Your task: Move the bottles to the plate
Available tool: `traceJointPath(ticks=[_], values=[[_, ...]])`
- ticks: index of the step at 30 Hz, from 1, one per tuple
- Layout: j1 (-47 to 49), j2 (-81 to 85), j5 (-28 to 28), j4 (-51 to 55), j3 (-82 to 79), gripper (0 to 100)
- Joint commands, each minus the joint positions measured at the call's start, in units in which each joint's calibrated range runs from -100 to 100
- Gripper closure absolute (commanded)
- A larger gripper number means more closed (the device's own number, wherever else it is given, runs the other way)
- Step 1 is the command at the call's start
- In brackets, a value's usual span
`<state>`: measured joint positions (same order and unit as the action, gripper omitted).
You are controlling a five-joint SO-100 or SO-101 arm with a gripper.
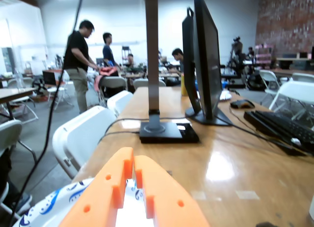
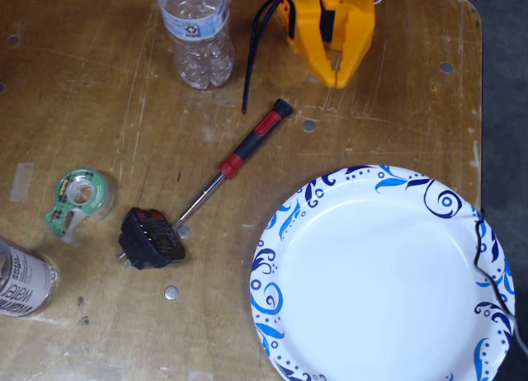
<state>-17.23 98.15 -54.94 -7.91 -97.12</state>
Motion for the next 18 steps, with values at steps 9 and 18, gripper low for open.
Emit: traceJointPath(ticks=[9,18], values=[[-1.37,0.5,-0.15,-15.24,-1.44,98],[4.13,0.5,0.11,4.26,10.37,98]])
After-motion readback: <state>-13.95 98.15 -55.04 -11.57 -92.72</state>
